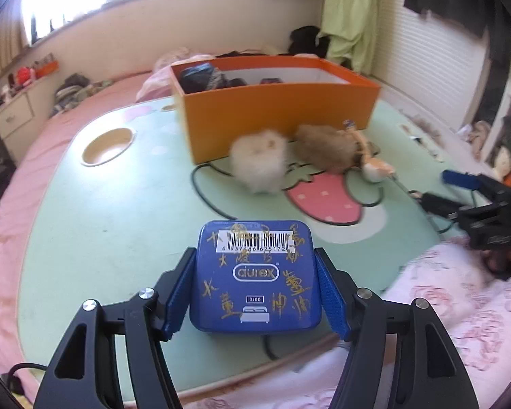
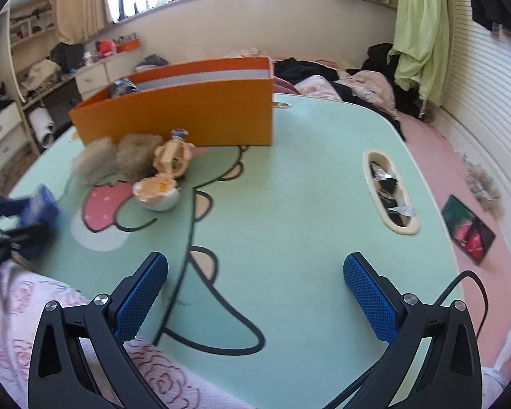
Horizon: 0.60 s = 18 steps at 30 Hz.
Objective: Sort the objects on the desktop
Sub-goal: 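Grasp the tan figurine toy with the right gripper while the left gripper holds the tin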
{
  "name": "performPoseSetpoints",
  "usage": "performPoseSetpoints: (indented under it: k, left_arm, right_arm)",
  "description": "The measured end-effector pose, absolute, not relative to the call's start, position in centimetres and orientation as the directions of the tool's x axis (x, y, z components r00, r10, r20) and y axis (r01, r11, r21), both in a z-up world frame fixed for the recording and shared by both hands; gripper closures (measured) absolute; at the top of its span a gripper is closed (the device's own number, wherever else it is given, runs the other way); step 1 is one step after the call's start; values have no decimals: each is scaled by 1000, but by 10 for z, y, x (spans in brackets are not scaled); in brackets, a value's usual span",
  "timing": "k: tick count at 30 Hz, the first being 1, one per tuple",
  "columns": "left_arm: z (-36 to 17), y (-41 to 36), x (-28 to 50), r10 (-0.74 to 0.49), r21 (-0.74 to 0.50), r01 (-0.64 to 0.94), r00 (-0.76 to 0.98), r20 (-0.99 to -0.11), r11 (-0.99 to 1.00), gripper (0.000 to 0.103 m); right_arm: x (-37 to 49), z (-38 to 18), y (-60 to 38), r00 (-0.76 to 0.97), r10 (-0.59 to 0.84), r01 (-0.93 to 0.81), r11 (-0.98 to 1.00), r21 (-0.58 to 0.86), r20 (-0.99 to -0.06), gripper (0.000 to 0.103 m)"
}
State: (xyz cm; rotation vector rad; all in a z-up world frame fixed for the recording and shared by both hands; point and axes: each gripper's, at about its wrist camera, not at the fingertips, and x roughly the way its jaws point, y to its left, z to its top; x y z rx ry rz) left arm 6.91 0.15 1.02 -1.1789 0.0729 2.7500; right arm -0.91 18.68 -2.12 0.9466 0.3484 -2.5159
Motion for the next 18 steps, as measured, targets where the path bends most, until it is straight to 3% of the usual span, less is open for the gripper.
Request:
performPoseSetpoints:
  k: [7,11,18]
  left_arm:
    - [6,2,67,91,16,-145,-695,-713,-989,33]
    - [6,4,67,91,15,-145,-695,-713,-989,33]
    - [6,4,68,91,15,-145,-695,-713,-989,33]
  right_arm:
    - [-14,3,173,-655,-400,517,-856,6,-641,1]
    - [-23,7,145,-650,-386,529,-849,-25,-655,1]
    - [-48,1,117,-643,-317,510,-856,-81,-697,27]
